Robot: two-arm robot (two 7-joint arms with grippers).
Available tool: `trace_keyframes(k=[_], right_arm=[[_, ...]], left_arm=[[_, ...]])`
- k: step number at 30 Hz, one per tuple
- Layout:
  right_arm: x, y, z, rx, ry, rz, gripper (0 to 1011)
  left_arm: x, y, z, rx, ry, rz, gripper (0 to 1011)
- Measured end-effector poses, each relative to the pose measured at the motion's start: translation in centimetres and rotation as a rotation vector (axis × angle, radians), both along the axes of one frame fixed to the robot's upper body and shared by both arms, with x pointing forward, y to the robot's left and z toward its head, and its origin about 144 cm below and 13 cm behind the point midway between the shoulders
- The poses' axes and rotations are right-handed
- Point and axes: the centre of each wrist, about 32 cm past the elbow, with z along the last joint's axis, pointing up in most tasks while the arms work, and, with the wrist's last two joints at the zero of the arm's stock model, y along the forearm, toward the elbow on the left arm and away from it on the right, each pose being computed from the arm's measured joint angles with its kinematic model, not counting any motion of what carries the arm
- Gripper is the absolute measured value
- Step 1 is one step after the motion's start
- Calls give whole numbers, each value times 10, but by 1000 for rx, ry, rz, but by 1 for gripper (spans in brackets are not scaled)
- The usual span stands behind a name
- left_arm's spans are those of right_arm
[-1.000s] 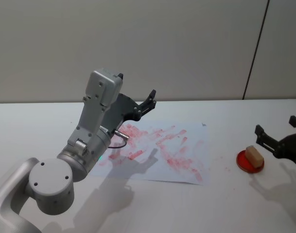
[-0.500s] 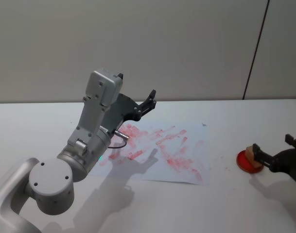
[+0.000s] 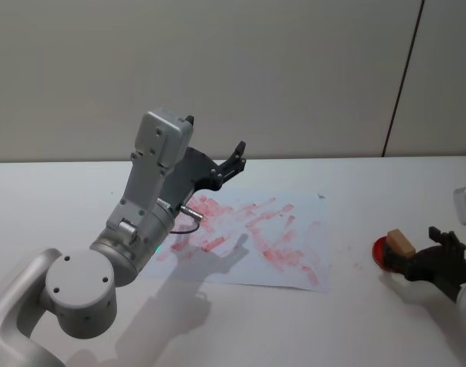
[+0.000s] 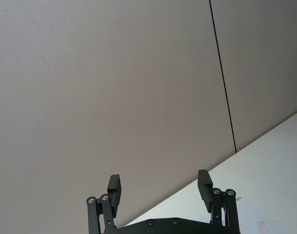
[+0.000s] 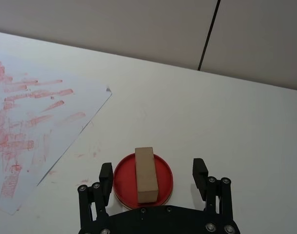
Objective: Use the one hand to pick up the stamp and affix it onto the A4 paper.
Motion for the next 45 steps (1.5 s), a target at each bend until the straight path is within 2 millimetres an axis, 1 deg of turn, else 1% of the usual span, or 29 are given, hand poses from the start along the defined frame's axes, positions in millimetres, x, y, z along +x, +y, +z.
trace_keyframes(k=[6,11,14,16,18,19,22,23,25,26,27,30,33,40,45], right_arm=[[6,4,-5,-13,21,4,994],[10,7,-8,-21,33,7,867],[11,8,-9,-24,39,8,813],[12,8,-9,-25,40,9,729],[13,9,-10,-27,43,9,686],[13,9,-10,-28,44,10,644],[14,10,-11,-29,46,10,563],[14,10,-11,-30,47,10,503],[14,10,-11,-30,48,11,461],[15,10,-11,-30,49,11,405],[15,10,-11,-31,49,11,405],[15,11,-12,-31,50,12,283],[15,11,-12,-31,50,13,220],[17,13,-10,-15,17,26,220],[20,17,-3,18,-29,50,220]], left_arm=[[0,0,0,0,0,0,1001],[0,0,0,0,0,0,1001],[0,0,0,0,0,0,1001],[0,0,0,0,0,0,1001],[0,0,0,0,0,0,1001],[0,0,0,0,0,0,1001],[0,0,0,0,0,0,1001],[0,0,0,0,0,0,1001],[0,0,0,0,0,0,1001],[0,0,0,0,0,0,1001],[0,0,0,0,0,0,1001],[0,0,0,0,0,0,1001],[0,0,0,0,0,0,1001],[0,0,0,0,0,0,1001],[0,0,0,0,0,0,1001]])
